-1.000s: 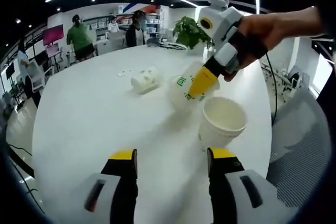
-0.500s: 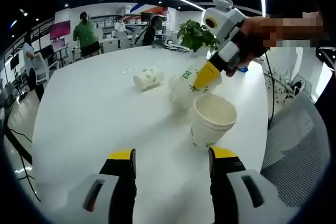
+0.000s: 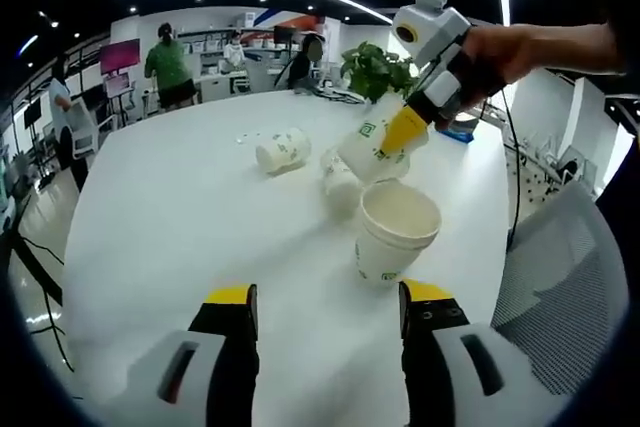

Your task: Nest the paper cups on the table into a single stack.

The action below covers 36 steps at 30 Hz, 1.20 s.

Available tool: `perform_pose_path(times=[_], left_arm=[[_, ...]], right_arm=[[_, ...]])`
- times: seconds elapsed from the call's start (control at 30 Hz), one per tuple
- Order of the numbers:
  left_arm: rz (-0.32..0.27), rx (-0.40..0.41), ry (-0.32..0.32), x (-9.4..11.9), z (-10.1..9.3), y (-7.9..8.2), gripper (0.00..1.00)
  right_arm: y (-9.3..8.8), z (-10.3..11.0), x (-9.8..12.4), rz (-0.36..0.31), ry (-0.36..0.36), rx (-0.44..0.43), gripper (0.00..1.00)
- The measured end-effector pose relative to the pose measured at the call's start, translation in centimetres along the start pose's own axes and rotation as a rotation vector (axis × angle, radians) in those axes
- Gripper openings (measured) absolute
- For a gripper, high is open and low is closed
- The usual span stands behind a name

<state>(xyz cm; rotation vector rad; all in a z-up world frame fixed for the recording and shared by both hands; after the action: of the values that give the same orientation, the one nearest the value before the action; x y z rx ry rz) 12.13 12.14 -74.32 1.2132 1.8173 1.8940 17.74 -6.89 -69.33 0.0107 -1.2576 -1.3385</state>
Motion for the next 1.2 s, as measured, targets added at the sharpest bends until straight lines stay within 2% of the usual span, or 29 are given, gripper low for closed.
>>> perform_pose_path(times=[0.47,0.7,0.83,1.0,1.2], left_arm=[[-0.004,0.014,0.006,0.7,-1.2,-0.4,0.58],[-0.005,0.022,0.005,1.1,-1.8,-0.6,0.60],[-0.006,0.022,0.006,1.4,-2.7,-0.7,0.61],[-0.008,0.026,0.010,1.5,-2.7,-0.7,0.61],[-0.005,0.018,0.006,2.0,-2.7,-0.9,0.62]], right_arm=[[0.0,1.2,1.5,0.109,0.024,0.149,0.00],[-0.1,1.9,1.5,0.152,0.055,0.183,0.00],[-0.2,2.1,1.4,0.192,0.056,0.235,0.00],[-0.4,3.6,1.5,0.224,0.085,0.281,0.00],[-0.4,4.2,1.1,0.269,0.127,0.332,0.00]])
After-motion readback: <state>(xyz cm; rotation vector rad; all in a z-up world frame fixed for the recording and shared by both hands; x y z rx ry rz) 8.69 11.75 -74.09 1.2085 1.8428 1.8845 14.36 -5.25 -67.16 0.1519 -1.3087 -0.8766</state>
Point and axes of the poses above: the point that each gripper's makers call its tool centre point, and the gripper's own axes: x roughly backward along the fingers, z roughly to its left, y roughly out of its top, the point moved 6 cm from there along x, roughly backward along the fingers, and after that the axes turned 10 degrees about -z, right-handed, at the moved point
